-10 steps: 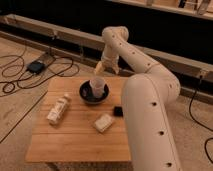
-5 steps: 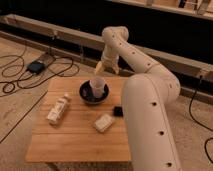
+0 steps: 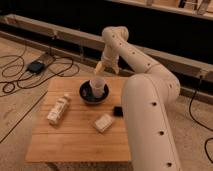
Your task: Wipe the white sponge on the table
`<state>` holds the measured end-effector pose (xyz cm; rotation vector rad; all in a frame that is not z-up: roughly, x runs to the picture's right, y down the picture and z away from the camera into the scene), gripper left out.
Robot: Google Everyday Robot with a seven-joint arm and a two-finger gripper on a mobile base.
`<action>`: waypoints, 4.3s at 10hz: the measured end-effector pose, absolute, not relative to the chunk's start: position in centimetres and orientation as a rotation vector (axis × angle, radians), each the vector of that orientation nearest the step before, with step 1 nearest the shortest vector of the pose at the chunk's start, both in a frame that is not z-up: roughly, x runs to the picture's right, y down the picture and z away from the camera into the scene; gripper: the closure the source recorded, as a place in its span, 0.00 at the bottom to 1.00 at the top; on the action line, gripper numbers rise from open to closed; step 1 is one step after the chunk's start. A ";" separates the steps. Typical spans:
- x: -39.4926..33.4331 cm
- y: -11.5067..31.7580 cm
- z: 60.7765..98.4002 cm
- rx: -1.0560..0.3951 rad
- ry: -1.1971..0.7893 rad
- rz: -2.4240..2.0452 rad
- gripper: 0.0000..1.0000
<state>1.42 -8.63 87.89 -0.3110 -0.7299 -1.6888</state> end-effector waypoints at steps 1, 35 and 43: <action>1.4 -8.6 87.9 -0.311 -0.730 -1.689 0.20; -3.2 19.9 80.6 -0.521 -0.580 -1.907 0.20; -3.9 21.2 83.2 -0.580 -0.566 -1.938 0.47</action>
